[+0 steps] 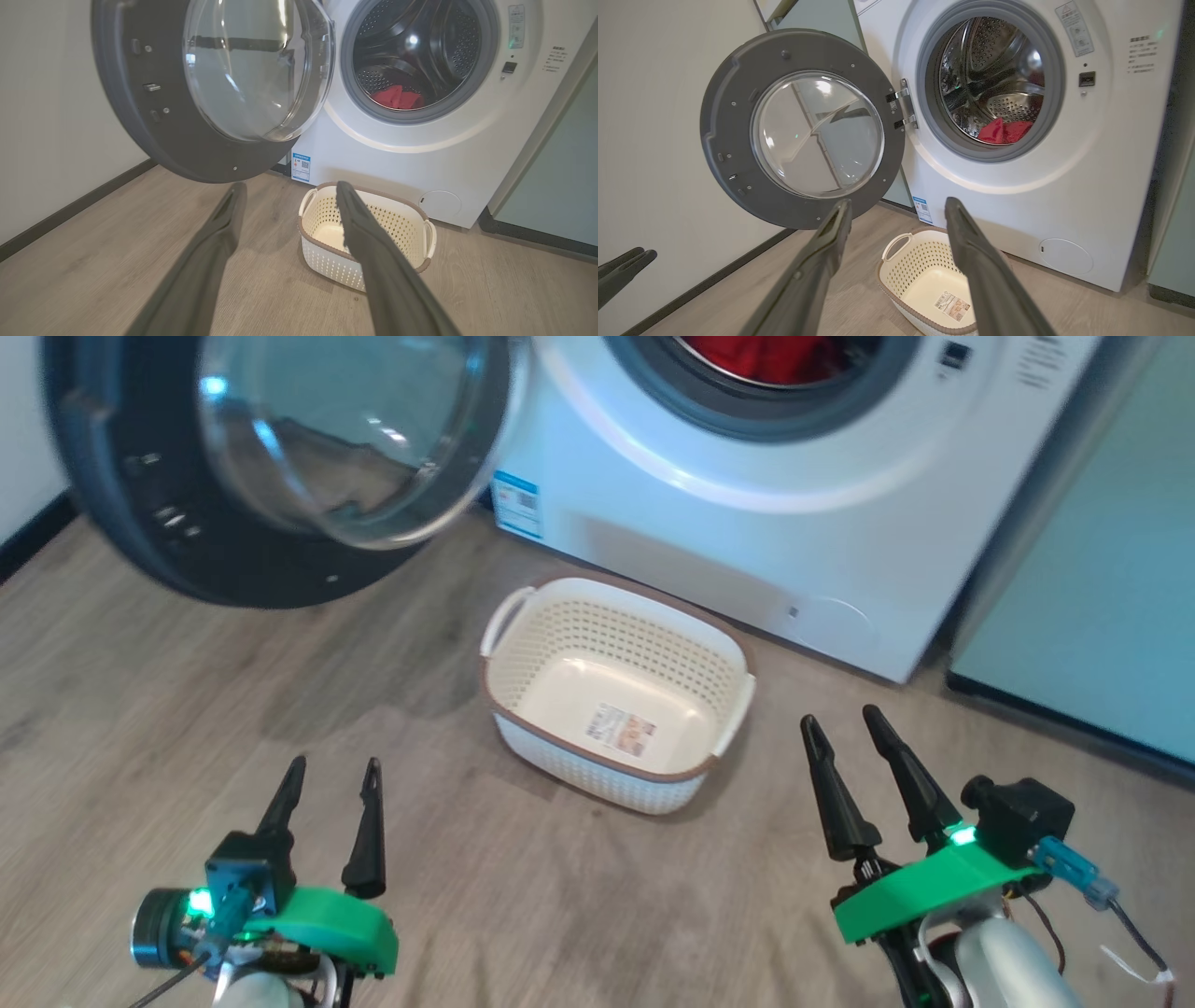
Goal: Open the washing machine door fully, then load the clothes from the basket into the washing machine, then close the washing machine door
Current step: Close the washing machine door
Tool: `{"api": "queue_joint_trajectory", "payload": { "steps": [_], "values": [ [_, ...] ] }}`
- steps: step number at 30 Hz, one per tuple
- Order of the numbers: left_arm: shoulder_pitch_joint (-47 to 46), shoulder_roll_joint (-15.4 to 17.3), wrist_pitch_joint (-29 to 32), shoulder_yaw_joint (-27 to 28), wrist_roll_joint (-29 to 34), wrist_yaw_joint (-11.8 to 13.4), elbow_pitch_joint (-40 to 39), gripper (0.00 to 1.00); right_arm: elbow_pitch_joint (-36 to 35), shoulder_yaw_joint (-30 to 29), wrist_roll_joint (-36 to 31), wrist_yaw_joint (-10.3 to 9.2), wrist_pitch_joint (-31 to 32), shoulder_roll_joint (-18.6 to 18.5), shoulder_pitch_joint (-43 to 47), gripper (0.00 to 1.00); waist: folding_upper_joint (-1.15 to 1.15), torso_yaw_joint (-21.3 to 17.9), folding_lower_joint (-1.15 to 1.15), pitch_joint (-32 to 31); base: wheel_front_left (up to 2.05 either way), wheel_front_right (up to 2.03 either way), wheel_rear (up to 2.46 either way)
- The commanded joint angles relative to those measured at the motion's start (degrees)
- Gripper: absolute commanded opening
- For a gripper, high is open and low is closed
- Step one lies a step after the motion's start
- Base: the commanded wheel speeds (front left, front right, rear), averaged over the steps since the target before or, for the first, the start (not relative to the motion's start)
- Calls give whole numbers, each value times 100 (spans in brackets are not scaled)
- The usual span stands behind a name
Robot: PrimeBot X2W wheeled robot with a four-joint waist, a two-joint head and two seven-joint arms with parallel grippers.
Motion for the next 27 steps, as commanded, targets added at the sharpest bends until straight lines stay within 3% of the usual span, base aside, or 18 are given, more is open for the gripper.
{"api": "queue_joint_trajectory", "payload": {
  "steps": [1, 8, 27],
  "values": [
    [-141, 22, -29, 226, 54, -6, -176, 100, -163, 129, 49, 0, -37, 23, -87, 100, 0, 368, 0, -160, 0, 0, 0],
    [10, 55, -29, 460, 132, -11, -310, 100, -106, 390, 217, 0, -37, 23, -209, 100, 0, 654, 0, -215, 0, 0, 0],
    [111, 36, -29, 750, 151, 24, -564, 100, 108, 652, 297, 0, -37, 23, -513, 100, 0, 717, 0, -121, 0, 0, 0]
  ]
}}
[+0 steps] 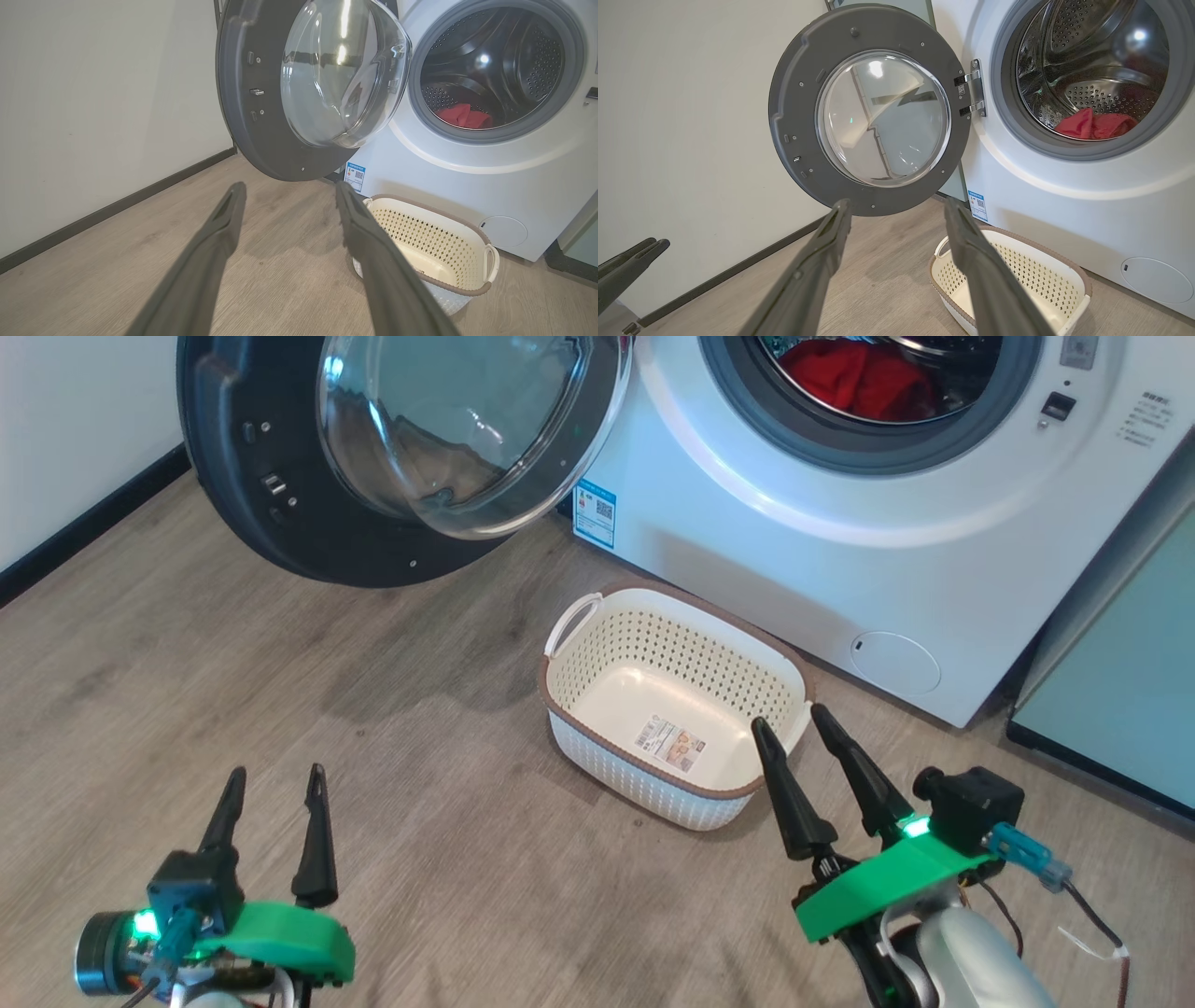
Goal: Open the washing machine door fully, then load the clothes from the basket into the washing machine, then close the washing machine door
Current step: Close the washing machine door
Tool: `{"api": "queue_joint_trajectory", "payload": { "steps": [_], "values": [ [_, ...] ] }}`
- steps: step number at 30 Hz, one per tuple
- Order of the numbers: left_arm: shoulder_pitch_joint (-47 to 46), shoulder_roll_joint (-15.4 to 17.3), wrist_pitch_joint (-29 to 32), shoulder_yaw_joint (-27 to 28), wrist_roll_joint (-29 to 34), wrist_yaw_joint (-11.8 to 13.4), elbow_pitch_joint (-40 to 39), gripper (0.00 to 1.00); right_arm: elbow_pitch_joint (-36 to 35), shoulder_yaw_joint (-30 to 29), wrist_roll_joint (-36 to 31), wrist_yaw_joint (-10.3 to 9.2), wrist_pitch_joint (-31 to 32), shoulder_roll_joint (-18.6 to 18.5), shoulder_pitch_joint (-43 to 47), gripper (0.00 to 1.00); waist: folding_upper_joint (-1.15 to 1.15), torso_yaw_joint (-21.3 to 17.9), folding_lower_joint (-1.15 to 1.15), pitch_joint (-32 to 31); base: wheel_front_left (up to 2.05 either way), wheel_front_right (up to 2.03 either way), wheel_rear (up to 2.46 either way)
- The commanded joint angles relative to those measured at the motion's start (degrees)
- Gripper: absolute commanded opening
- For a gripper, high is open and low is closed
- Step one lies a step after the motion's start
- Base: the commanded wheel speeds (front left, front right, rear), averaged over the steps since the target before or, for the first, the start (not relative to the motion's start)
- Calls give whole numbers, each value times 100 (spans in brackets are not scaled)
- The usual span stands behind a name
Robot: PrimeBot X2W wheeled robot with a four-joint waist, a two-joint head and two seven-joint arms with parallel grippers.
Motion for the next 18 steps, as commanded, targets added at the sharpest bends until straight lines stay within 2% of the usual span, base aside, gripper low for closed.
{"api": "queue_joint_trajectory", "payload": {
  "steps": [1, 10, 11, 12, 18],
  "values": [
    [-153, 20, -29, 217, 34, 21, -197, 100, -153, 115, 25, 0, -37, 13, -248, 100, 0, -8, 0, -13, 0, 0, 0],
    [-194, 17, -29, 297, 90, -46, -180, 100, -186, 62, 53, 0, -37, 13, -199, 100, 0, -41, 0, -58, 0, 0, 0],
    [-195, 16, -29, 298, 83, -65, -178, 89, -190, 55, 53, 0, -37, 13, -193, 100, 0, -41, 0, -59, 0, 0, 0],
    [-204, 15, -29, 304, 66, -94, -204, 0, -201, 41, 52, 0, -37, 13, -183, 100, 0, -39, 0, -56, 0, 0, 0],
    [-208, 13, -29, 362, 62, -138, -390, 0, -262, -22, 47, 0, -37, 13, -150, 100, 0, -20, 0, -28, 0, 0, 0]
  ]
}}
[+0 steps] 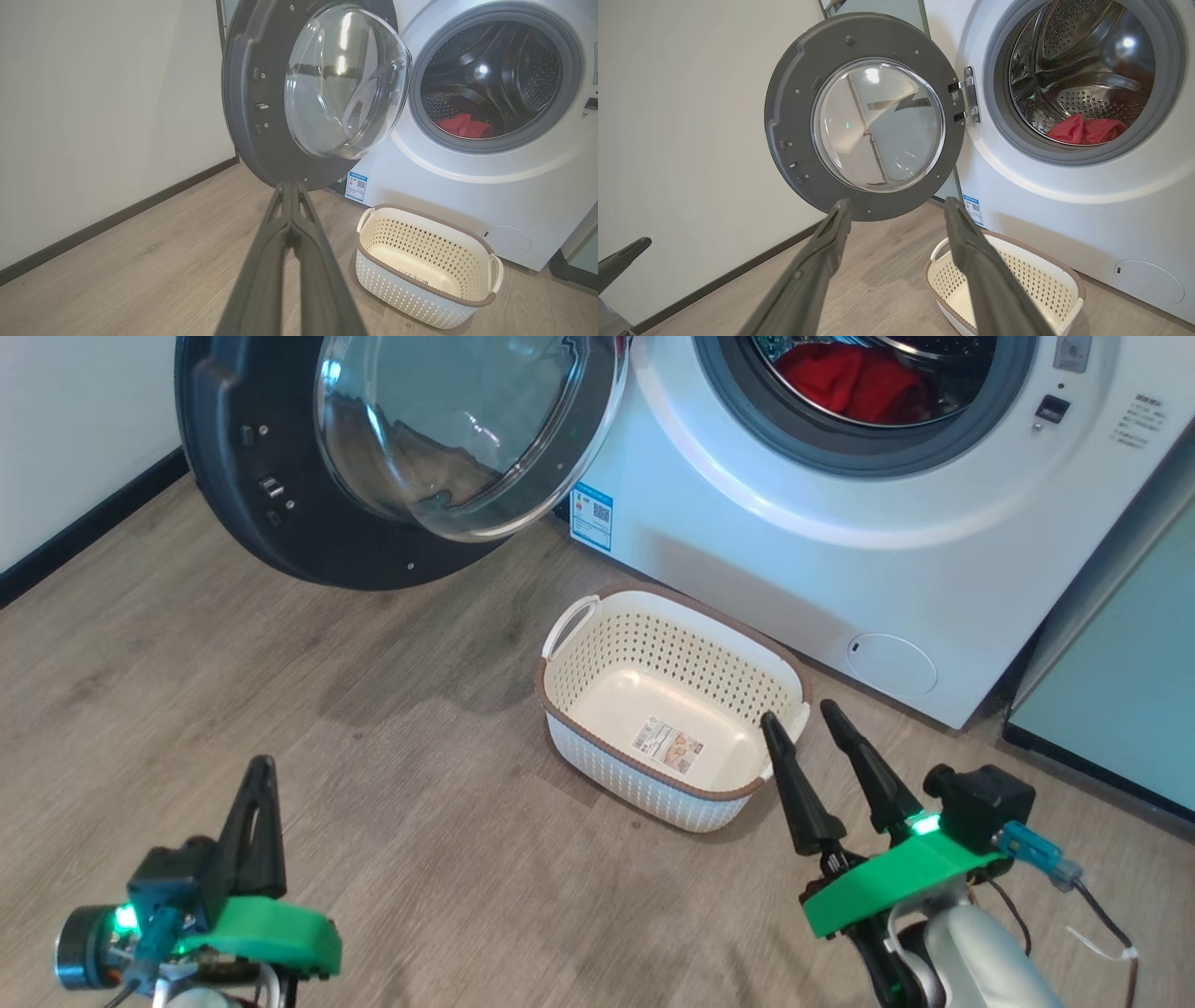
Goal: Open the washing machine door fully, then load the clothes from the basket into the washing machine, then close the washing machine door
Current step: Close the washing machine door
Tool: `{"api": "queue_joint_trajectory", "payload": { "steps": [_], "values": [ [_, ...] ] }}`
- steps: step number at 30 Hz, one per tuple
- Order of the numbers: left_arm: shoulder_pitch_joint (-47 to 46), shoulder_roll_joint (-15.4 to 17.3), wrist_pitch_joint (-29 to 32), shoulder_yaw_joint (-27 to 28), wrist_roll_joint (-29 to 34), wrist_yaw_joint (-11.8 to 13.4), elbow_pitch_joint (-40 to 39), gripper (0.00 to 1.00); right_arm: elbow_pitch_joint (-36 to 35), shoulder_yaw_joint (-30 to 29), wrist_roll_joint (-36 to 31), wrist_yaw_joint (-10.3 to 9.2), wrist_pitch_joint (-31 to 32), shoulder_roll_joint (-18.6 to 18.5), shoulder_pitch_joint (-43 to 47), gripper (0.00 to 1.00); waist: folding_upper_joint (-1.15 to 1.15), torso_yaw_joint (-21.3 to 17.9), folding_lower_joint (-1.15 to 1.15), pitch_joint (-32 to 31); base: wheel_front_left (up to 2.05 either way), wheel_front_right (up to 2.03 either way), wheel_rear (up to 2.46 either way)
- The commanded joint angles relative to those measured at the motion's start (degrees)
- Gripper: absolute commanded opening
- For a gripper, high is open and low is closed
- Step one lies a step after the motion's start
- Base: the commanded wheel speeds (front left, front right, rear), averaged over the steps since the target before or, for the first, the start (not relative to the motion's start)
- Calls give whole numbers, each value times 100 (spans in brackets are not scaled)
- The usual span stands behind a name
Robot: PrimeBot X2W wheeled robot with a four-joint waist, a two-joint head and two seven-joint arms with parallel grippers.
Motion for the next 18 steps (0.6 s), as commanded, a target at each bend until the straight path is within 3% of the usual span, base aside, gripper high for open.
{"api": "queue_joint_trajectory", "payload": {
  "steps": [1, 9, 18],
  "values": [
    [-216, 17, -29, 226, 17, -30, -288, 0, -230, 58, 30, 0, -37, 13, -155, 100, 0, 10, 0, 15, 0, 0, 0],
    [-389, 88, -29, 594, 38, 19, -828, 0, -274, -68, -163, 0, -37, 13, -122, 100, 0, 48, 0, 284, 0, 0, 0],
    [-1196, 888, -29, 1206, 102, -121, -1019, 0, -426, -283, -588, 0, -37, -44, -178, 100, 0, -55, 0, 914, 0, 0, 0]
  ]
}}
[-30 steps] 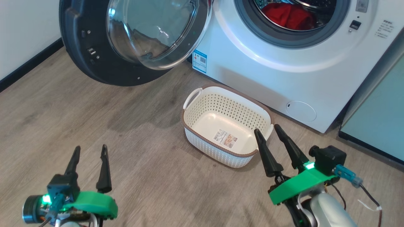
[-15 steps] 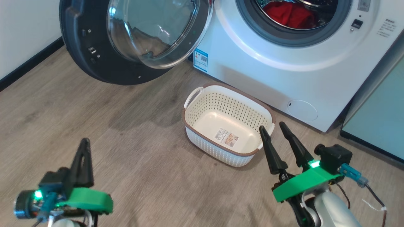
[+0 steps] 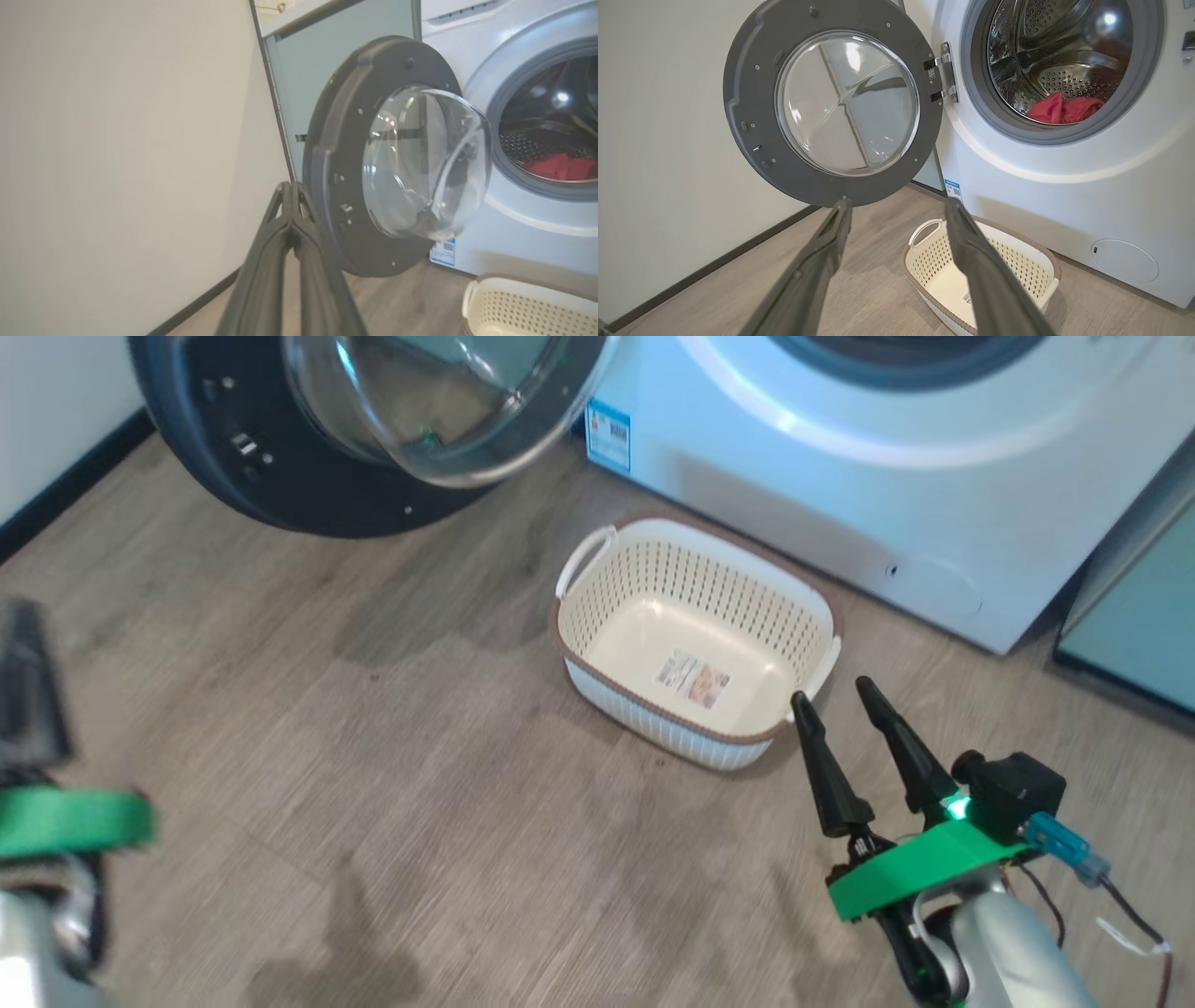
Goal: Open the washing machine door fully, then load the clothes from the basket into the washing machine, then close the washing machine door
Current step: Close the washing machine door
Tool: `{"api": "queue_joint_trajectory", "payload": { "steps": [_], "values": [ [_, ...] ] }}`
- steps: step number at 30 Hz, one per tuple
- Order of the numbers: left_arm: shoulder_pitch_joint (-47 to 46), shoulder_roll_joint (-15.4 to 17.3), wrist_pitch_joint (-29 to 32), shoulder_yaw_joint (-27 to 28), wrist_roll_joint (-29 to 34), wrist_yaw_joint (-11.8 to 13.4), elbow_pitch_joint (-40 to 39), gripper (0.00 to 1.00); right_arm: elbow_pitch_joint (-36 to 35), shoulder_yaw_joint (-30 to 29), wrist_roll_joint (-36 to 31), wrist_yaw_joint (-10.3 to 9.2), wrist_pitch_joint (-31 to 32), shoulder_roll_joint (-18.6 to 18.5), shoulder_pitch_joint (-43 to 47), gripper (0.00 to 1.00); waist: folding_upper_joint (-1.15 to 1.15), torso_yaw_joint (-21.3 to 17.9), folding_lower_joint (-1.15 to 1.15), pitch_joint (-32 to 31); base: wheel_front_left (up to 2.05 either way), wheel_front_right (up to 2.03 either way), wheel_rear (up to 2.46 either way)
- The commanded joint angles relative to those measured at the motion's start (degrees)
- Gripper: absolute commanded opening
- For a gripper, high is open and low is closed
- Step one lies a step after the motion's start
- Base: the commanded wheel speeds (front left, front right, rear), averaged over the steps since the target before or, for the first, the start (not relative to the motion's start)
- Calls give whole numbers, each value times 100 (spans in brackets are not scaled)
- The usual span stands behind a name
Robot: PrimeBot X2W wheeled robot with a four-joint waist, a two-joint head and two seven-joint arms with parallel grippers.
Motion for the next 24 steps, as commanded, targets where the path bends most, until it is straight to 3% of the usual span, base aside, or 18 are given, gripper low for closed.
{"api": "queue_joint_trajectory", "payload": {
  "steps": [1, 6, 15, 22, 24],
  "values": [
    [-420, 233, -29, 309, -97, -36, -172, 0, -204, 94, -40, 0, -37, -50, -204, 100, 0, -76, 0, 228, 0, 0, 0],
    [-1314, 787, -29, 958, -467, -222, 403, 0, -203, 197, -161, 0, -37, -293, -410, 100, 0, -228, 0, 723, 0, 0, 0],
    [-3163, 1810, -29, 1745, -919, -484, 2300, 0, -275, 266, -273, 0, -37, -687, -838, 100, 0, -552, 0, 1585, 0, 0, 0],
    [-4285, 2341, -29, 2448, -1443, -458, 4146, 0, -300, 297, -314, 0, -37, -762, -984, 100, 0, -918, 0, 1859, 0, 0, 0],
    [-4787, 2324, 179, 2933, -2105, -466, 4830, 0, -309, 290, -315, 0, -37, -767, -1002, 100, 0, -999, 0, 1885, 0, 0, 0]
  ]
}}
